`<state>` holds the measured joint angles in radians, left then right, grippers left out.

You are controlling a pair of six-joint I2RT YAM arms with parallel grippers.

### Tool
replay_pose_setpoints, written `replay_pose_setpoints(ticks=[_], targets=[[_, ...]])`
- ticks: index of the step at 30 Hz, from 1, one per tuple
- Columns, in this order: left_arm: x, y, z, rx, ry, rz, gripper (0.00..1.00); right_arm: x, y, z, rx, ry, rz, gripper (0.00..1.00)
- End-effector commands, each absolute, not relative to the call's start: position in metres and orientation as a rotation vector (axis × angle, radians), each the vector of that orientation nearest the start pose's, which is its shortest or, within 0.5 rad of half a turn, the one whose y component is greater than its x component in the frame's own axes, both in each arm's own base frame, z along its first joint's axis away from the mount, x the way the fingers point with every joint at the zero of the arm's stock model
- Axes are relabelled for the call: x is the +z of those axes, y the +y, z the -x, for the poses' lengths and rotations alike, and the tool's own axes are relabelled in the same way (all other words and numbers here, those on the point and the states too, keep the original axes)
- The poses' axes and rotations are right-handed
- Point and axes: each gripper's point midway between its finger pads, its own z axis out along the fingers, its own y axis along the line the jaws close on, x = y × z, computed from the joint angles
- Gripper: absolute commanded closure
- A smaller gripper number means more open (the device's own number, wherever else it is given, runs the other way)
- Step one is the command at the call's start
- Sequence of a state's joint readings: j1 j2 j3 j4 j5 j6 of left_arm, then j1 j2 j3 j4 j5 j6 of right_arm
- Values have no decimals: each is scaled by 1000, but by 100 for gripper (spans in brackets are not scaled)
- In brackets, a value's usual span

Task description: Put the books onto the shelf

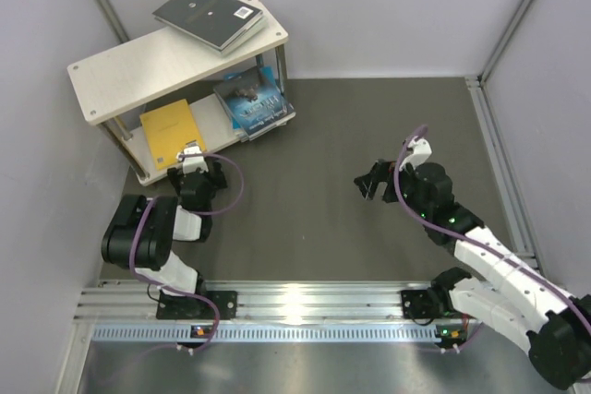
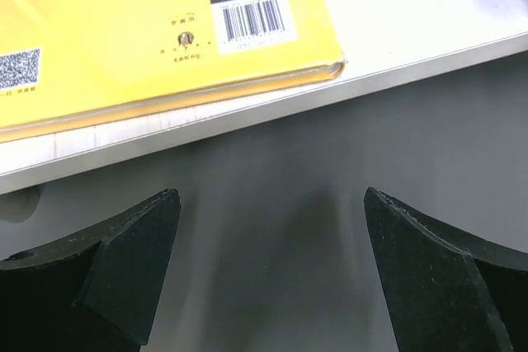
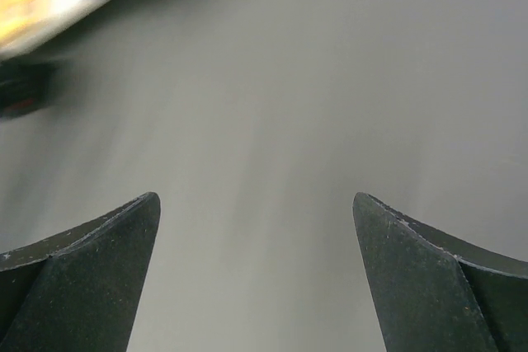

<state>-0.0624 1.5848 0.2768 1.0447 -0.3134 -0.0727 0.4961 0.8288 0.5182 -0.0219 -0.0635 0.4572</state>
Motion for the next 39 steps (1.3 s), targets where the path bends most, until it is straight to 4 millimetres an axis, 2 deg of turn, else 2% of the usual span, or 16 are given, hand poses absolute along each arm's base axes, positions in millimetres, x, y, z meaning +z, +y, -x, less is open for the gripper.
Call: replay_pose_setpoints(ticks=[1,7,9,10,12,13,14,16,20,21,22,23,25,27,30,39], targets=[[86,23,-386,142,1686,223,1,191,128,-305,353,1864,-120,0],[85,23,-386,142,1688,222,1,179,102,-336,-3,1832,117,0],[85,23,-386,142,1688,222,1,176,83,-343,-83,1826,81,0],[86,23,-386,142,1686,223,2,160,61,-346,-118,1848,21,0],[86,23,-386,141,1686,221,1,153,44,-355,-62,1821,-59,0],[86,23,-386,141,1686,221,1,131,17,-353,-86,1849,-148,0],[86,23,-386,141,1686,221,1,135,11,-359,-80,1806,-173,0],[85,23,-386,142,1688,222,1,115,-4,-358,-126,1829,-182,0],[86,23,-386,142,1686,223,1,112,-12,-361,-190,1786,-139,0],[86,23,-386,142,1685,223,2,130,-8,-367,-155,1694,-125,0],[86,23,-386,141,1685,221,1,125,-15,-363,-153,1679,-133,0],[86,23,-386,142,1685,223,1,142,-16,-368,-128,1594,-138,0],[86,23,-386,142,1686,223,1,128,-19,-373,-90,1608,-119,0],[86,23,-386,142,1685,223,1,135,-18,-381,-37,1516,-94,0],[86,23,-386,141,1685,221,1,123,-7,-378,-47,1574,13,0],[86,23,-386,142,1684,220,1,122,-1,-380,-67,1593,3,0]])
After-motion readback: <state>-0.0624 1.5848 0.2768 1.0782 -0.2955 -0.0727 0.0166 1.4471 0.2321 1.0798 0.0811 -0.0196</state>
